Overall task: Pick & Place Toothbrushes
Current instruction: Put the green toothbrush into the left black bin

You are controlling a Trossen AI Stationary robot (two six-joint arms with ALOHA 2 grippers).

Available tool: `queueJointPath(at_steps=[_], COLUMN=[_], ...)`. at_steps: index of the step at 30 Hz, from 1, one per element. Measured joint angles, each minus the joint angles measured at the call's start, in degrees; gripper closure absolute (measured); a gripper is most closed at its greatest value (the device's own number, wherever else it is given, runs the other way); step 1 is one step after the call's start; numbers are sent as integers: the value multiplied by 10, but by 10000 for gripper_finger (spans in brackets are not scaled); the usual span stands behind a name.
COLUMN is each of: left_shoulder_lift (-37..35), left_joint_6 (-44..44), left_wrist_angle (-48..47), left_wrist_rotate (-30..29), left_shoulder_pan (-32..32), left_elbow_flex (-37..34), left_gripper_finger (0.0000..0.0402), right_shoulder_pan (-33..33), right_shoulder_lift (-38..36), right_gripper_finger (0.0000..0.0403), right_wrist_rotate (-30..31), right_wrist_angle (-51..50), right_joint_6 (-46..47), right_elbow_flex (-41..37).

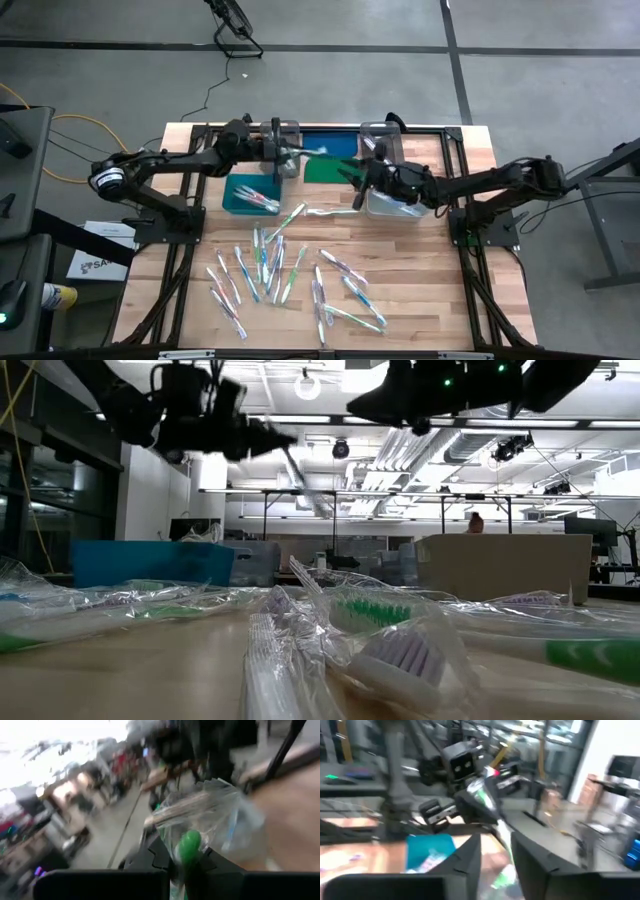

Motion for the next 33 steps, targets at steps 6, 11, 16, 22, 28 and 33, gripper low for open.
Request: queueJointPath(at_steps=[6,11,16,22,28,33], left_shoulder_lift=[0,0,0,-3,0,22], left_joint_6=[127,223,302,350,350,358], left_wrist_angle=[-93,-231,-356,-517,-591,-601], left_wrist_rotate=[-8,-64,-124,-282,-331,-396], left_shoulder_pan=[42,51,20,-14,-31,-31], left_elbow_flex=[0,41,109,170,176,176], left_gripper_finger=[387,387,387,387,387,387], right_shoulder_pan=[-9,-23,-30,-30,-30,-30], right_shoulder_lift=[-64,-81,-76,-74,-74,-74], right_gripper_finger=[216,189,190,191,192,192], right_wrist_rotate=[38,37,35,35,35,35], right_wrist_angle=[-129,-182,-193,-200,-205,-213], right_joint_6=[12,36,38,40,48,48], right_elbow_flex=[0,0,0,0,0,0])
